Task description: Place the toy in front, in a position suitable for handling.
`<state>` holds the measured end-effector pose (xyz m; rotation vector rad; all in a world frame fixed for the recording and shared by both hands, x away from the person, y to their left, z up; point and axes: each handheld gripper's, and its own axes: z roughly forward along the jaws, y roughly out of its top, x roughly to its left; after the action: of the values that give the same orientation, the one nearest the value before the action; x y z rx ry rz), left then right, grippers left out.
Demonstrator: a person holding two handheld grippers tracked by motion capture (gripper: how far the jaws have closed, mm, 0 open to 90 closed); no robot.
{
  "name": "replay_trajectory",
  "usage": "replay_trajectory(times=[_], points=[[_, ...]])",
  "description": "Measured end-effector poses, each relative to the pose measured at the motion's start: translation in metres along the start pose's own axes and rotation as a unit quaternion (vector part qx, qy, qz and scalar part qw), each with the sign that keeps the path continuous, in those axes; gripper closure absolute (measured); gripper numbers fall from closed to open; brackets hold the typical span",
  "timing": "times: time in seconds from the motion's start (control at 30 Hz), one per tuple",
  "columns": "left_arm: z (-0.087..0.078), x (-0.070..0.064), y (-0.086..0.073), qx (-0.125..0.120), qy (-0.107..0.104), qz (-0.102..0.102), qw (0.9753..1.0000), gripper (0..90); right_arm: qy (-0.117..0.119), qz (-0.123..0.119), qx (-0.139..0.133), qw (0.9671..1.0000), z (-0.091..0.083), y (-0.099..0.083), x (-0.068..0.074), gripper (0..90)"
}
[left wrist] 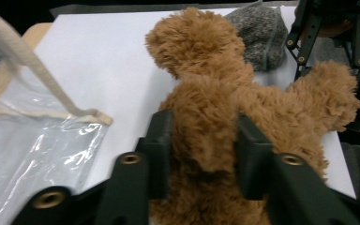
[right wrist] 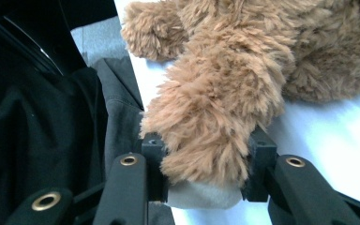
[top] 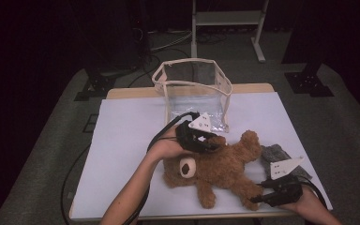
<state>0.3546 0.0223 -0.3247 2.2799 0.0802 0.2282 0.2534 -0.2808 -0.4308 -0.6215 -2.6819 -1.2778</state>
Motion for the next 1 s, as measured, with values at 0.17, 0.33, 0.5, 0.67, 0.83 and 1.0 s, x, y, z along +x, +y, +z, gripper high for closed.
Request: replay_trajectory(times=[0.17,0.33,0.5,0.67,0.83,1.0], points=[[-0.017,-0.002,-0.011,-0.006,0.001,0.002,1.0,51.1,-0.003,-0.003,0.006,1.0,0.0,-0.001,0.0,58.7],[-0.035,-0.006,-0.035,-0.015,0.014,-0.001,0.9998,43.7,0.004,0.008,0.013,0.9999,0.001,-0.002,-0.001,48.3],[-0.046,-0.013,-0.062,-0.006,0.02,-0.003,0.9998,38.6,-0.003,0.014,-0.004,0.9999,-0.01,0.004,0.003,36.9],[-0.053,-0.017,-0.083,-0.025,0.024,-0.019,0.9992,35.1,-0.017,-0.004,-0.024,0.9996,-0.016,0.02,0.006,35.0],[-0.058,-0.021,-0.094,-0.021,0.032,-0.018,0.9991,31.6,-0.036,-0.017,-0.055,0.9977,-0.016,0.037,0.003,35.0],[-0.06,-0.027,-0.108,-0.025,0.026,-0.028,0.999,26.6,-0.093,-0.031,-0.036,0.9946,-0.004,0.045,-0.006,36.9]])
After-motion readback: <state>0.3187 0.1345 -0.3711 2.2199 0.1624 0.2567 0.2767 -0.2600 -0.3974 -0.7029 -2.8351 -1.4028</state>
